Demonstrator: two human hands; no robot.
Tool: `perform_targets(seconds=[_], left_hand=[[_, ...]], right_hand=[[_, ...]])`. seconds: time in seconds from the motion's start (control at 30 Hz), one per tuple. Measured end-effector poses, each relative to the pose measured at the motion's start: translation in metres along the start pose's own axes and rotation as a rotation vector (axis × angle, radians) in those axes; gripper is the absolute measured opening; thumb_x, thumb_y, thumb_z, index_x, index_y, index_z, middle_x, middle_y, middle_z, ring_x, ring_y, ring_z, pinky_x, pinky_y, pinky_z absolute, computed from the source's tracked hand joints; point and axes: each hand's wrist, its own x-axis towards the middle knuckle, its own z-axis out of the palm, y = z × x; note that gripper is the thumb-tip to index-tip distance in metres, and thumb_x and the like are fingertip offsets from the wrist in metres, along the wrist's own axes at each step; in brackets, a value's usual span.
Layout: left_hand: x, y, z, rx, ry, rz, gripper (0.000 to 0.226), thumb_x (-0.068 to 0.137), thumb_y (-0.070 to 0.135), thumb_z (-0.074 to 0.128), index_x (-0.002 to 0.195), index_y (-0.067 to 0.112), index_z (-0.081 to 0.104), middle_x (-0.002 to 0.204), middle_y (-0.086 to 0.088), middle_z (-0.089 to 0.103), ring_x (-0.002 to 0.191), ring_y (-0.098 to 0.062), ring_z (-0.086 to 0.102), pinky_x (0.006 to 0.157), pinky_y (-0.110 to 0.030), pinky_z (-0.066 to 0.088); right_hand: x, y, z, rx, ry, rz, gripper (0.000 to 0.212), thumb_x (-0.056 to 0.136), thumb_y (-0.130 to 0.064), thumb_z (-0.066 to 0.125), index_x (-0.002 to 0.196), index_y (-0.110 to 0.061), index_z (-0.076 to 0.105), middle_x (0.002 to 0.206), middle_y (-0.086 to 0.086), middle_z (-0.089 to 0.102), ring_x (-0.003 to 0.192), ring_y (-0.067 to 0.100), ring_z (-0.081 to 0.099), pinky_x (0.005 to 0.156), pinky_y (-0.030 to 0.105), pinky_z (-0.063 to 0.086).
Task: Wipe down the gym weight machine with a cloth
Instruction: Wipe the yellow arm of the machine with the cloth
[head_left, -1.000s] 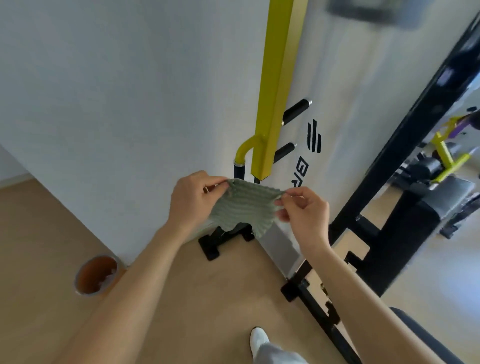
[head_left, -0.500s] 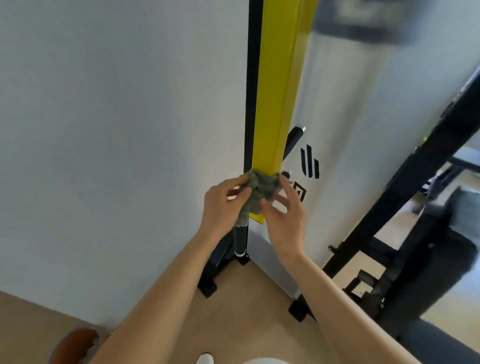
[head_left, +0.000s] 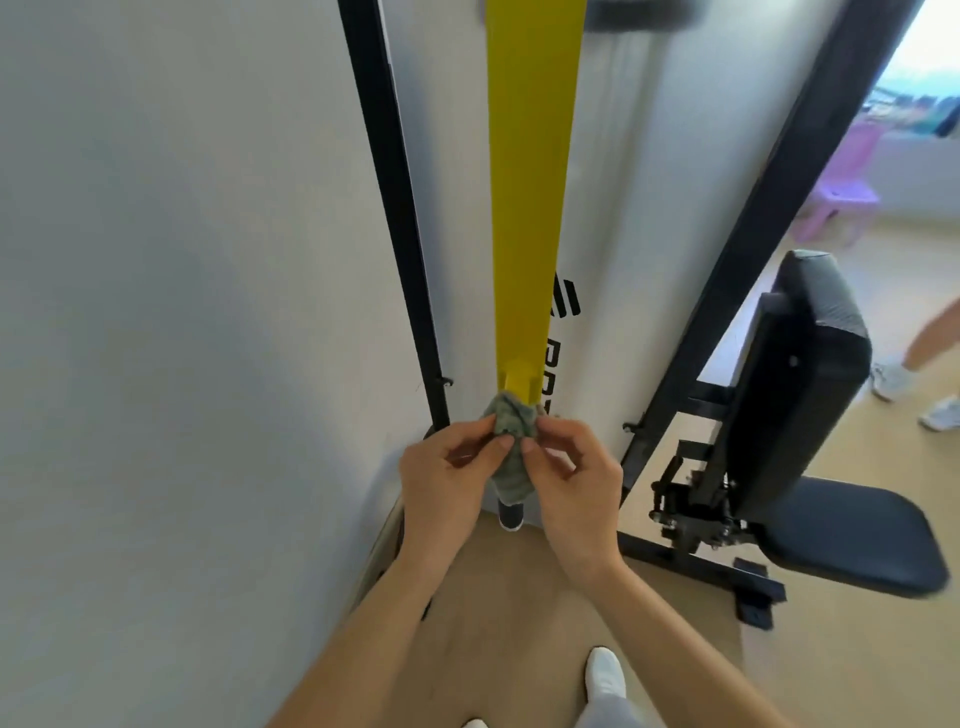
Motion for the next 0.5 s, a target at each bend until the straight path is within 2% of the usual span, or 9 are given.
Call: perform_targets(seconds=[0.13, 0.23, 0.33, 0.43, 0.5], left_hand=[[0.007, 0.009, 0.012, -0.032, 0.013, 0.030, 0.027, 0.091, 0.018, 0.073, 0.106, 0.040, 0.072, 0.092, 0.018, 0.077, 0.090, -0.005, 0.074, 0.085, -0.022, 0.059], [0.015, 0.017, 0.024, -0.020, 0.052, 0.098, 0.028, 0.094, 0.017, 0.071, 0.115, 0.035, 0.072, 0.093, 0.019, 0.076, 0.089, -0.003, 0.072, 0.084, -0.017, 0.058], [0.025, 0.024, 0.035, -0.048, 0.110, 0.132, 0.032, 0.095, 0.016, 0.069, 0.125, 0.027, 0.070, 0.109, 0.012, 0.075, 0.101, -0.003, 0.070, 0.088, -0.016, 0.056], [0.040, 0.029, 0.040, -0.118, 0.123, 0.146, 0.040, 0.095, 0.011, 0.068, 0.132, 0.026, 0.065, 0.122, 0.011, 0.070, 0.113, -0.007, 0.066, 0.092, -0.018, 0.055], [0.053, 0.031, 0.039, -0.104, 0.127, 0.156, 0.037, 0.096, 0.013, 0.068, 0.130, 0.026, 0.065, 0.122, 0.010, 0.071, 0.113, -0.010, 0.067, 0.095, -0.019, 0.054]], right_hand=[[0.008, -0.007, 0.009, -0.023, 0.082, -0.006, 0.014, 0.090, -0.007, 0.071, 0.103, -0.012, 0.072, 0.100, 0.002, 0.072, 0.095, 0.016, 0.071, 0.087, 0.040, 0.061], [0.021, -0.017, 0.021, -0.011, 0.159, -0.052, 0.021, 0.090, -0.003, 0.069, 0.107, -0.016, 0.071, 0.105, 0.000, 0.070, 0.100, 0.013, 0.069, 0.090, 0.035, 0.059], [0.036, -0.026, 0.032, 0.033, 0.217, -0.083, 0.037, 0.091, 0.000, 0.068, 0.126, -0.015, 0.065, 0.123, -0.001, 0.063, 0.112, 0.009, 0.064, 0.094, 0.028, 0.057], [0.050, -0.035, 0.037, 0.117, 0.212, -0.088, 0.053, 0.091, 0.004, 0.066, 0.139, -0.013, 0.055, 0.137, -0.003, 0.054, 0.119, 0.000, 0.059, 0.092, 0.019, 0.054], [0.060, -0.039, 0.037, 0.081, 0.179, -0.125, 0.051, 0.091, 0.005, 0.065, 0.137, -0.014, 0.056, 0.135, -0.003, 0.055, 0.116, -0.009, 0.057, 0.088, 0.010, 0.051]])
